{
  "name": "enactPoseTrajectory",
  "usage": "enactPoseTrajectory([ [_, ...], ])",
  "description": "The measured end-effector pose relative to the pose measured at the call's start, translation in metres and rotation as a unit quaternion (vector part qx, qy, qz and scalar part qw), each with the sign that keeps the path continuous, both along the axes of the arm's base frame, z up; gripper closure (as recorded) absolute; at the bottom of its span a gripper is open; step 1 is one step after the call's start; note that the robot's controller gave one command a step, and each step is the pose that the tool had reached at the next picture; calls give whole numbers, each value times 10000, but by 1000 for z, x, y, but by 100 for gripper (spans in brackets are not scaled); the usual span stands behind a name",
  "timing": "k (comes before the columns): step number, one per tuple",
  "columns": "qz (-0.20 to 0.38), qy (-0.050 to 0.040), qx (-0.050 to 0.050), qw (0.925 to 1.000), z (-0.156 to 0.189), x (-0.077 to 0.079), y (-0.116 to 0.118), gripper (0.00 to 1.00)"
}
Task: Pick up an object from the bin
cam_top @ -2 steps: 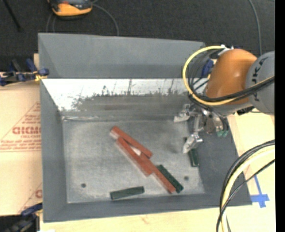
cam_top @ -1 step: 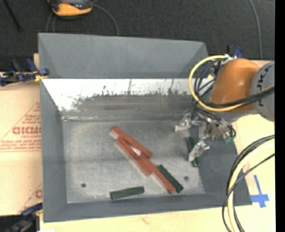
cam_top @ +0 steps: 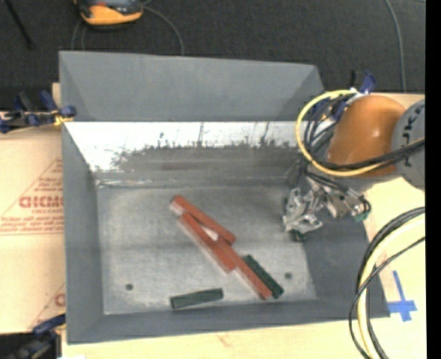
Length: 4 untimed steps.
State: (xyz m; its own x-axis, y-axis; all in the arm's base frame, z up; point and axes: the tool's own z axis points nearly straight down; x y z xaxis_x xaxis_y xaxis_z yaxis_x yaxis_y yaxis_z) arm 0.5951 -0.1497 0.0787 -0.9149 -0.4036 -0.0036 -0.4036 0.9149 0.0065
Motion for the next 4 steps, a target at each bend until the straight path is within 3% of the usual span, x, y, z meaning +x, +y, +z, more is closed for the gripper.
enactPoseTrajectory([
  [1, 0, -3, 0, 10000, 0, 0, 0, 100],
  [2, -78, -58, -55, 9999, 187, -10, 2, 100],
  [3, -83, -21, -40, 10000, 183, -11, 2, 100],
  [4, 85, 7, -25, 10000, 51, -4, -3, 0],
])
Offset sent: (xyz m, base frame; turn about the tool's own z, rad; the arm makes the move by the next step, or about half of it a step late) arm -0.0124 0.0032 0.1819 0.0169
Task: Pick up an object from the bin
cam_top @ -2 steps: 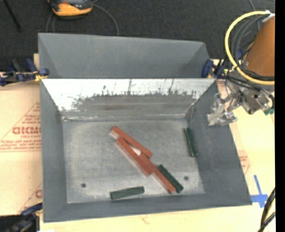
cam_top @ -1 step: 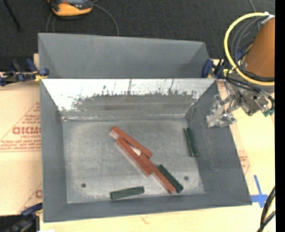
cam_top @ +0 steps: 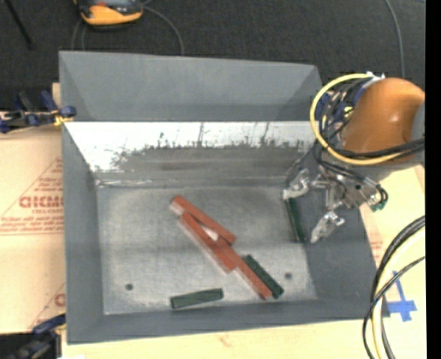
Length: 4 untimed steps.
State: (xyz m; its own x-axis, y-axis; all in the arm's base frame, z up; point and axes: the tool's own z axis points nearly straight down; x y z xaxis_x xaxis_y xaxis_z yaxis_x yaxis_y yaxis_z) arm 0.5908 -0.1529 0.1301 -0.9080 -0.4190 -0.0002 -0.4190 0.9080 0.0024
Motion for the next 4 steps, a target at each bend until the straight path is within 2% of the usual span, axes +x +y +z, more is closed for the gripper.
enactPoseTrajectory([
  [1, 0, -28, -9, 10000, 5, 1, 0, 0],
  [2, 1625, -37, -17, 9867, -51, -3, -1, 100],
  [3, 1623, -37, -17, 9867, -51, -3, -1, 100],
  [4, 1692, -28, -8, 9856, 46, 0, 10, 100],
])
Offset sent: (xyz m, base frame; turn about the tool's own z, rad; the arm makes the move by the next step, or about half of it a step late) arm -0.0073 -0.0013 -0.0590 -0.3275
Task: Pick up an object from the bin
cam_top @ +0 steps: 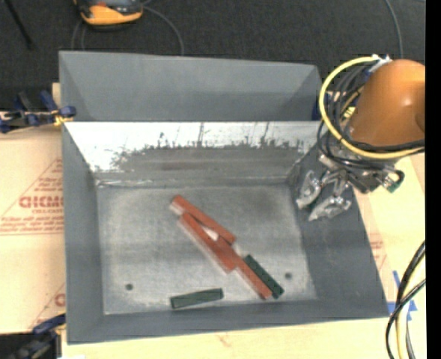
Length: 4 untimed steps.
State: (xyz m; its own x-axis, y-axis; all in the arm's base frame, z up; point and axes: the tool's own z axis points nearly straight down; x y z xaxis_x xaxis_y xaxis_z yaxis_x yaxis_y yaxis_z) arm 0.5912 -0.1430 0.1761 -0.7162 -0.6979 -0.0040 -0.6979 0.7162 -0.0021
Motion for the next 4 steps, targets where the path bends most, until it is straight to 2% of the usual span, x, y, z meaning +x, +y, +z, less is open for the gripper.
enactPoseTrajectory([
  [4, -20, 7, 6, 10000, 0, 0, 0, 100],
])
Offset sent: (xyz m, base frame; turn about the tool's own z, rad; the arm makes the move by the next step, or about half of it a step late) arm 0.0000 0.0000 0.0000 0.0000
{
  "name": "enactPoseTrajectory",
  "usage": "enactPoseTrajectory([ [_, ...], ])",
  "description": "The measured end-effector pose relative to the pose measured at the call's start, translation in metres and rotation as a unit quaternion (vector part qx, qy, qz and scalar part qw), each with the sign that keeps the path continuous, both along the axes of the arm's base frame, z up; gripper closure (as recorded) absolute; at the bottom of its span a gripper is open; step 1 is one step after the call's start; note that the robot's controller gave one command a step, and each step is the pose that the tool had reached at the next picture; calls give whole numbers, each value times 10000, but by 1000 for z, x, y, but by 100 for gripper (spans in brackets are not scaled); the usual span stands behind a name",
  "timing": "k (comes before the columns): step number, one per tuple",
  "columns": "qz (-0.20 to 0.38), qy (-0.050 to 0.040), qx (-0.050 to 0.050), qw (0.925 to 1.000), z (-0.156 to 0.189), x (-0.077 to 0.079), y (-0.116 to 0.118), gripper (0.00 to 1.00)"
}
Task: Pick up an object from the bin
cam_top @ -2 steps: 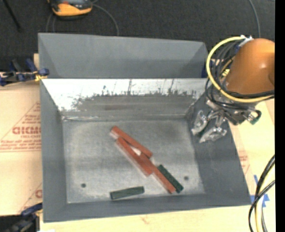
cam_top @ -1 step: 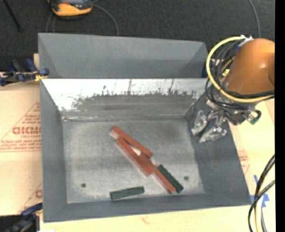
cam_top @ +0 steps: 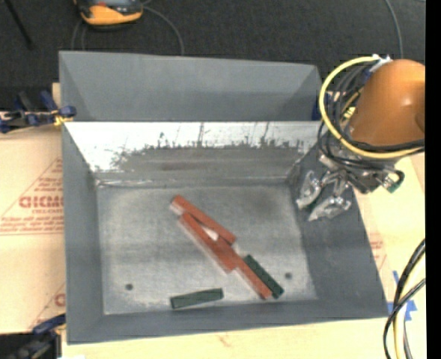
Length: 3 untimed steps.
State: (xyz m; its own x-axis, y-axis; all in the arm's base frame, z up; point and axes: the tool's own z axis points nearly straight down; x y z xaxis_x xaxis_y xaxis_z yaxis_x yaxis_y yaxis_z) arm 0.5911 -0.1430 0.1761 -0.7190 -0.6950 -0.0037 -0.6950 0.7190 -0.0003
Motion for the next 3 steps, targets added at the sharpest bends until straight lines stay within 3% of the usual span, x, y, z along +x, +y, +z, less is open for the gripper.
enactPoseTrajectory([
  [3, -7, 3, 1, 10000, 0, 0, 0, 100],
])
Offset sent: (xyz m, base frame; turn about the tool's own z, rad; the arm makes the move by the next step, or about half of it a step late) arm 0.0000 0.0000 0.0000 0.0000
